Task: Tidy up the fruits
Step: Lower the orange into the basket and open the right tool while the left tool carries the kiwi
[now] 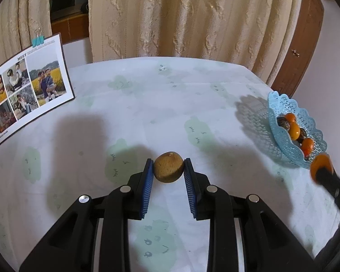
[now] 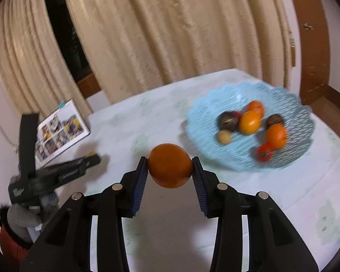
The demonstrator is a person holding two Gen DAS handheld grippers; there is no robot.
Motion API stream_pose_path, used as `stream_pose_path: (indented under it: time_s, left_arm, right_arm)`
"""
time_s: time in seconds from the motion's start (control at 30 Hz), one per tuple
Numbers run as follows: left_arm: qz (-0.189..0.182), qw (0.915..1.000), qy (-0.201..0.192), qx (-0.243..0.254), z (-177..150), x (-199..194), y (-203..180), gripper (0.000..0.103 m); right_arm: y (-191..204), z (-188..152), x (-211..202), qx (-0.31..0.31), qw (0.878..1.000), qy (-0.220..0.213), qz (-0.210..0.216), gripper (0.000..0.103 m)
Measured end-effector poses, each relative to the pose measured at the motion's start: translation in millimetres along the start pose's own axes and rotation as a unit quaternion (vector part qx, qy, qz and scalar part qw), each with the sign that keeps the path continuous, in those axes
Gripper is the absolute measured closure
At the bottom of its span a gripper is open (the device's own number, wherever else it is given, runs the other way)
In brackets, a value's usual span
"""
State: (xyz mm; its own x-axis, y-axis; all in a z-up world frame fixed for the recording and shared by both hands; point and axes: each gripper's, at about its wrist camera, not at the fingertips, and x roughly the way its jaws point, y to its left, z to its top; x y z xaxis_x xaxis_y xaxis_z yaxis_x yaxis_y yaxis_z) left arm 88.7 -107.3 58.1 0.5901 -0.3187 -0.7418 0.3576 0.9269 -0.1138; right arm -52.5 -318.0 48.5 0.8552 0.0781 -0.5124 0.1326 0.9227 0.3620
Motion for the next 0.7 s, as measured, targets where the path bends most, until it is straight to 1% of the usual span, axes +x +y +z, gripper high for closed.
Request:
stream_pose_path:
  time_s: [0.13, 0.3, 0.4, 0.6, 0.7]
  left_arm:
    - [-0.005, 0.9999, -0.007, 0.006, 0, -6, -6, 0.076]
    - [-0.011, 0.9998, -0.015, 0.012, 1, -14, -12, 0.076]
    - [-0.013, 0.9996, -0.018, 0.015, 1, -16, -15, 0.075]
    - [-0.015, 0.9995, -0.022, 0.018, 1, -20, -17, 0.075]
    - [-0.016, 0.9994, -0.022, 0.02, 1, -20, -18, 0.076]
  right_arm:
    - [-26, 16, -6, 0.022, 0.999, -0.018, -0.024, 0.062]
    - [-49, 28, -1, 0.037, 0.998, -0.025, -0.049, 0.062]
    - [-60, 32, 6, 0.049, 0.997, -0.02, -0.054, 0.062]
    - [-79, 39, 29, 0.07, 0.996, 0.005, -0.052, 0.062]
    - [-89, 39, 35, 0.083, 0.995, 0.008, -0.052, 0.062]
